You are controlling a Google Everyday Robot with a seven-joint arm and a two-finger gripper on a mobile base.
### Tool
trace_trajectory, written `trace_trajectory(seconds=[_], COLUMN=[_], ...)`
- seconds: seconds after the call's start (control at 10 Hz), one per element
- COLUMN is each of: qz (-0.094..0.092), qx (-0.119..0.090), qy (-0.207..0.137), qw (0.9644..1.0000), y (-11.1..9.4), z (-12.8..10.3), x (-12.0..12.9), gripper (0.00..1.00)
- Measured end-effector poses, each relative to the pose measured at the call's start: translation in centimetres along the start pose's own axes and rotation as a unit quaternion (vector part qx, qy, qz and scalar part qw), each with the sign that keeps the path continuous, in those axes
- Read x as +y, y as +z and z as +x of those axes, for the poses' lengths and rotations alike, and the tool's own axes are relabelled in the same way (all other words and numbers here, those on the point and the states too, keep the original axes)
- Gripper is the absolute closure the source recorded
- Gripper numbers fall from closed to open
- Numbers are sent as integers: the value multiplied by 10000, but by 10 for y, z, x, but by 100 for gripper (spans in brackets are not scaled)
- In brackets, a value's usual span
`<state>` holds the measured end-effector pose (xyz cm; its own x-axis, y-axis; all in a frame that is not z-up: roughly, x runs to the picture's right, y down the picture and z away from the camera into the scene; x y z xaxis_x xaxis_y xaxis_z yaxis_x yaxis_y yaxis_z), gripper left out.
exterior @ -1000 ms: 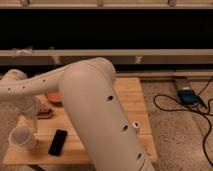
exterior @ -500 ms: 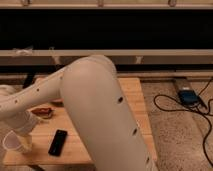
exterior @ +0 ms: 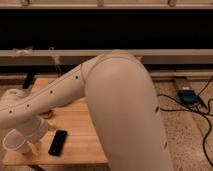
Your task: Push the eraser across the table
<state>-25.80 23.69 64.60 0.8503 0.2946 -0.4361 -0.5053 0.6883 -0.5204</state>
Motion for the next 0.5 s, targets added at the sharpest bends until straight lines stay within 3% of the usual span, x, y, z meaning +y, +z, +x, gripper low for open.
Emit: trace_trajectory(seconds=[0.3,0.5], qz=[-93,-84], qx=[-127,-96], qy=[-95,-92], qw=[9998,9999], y=[2,2], z=[-21,-20], x=[7,4], gripper=[20,20])
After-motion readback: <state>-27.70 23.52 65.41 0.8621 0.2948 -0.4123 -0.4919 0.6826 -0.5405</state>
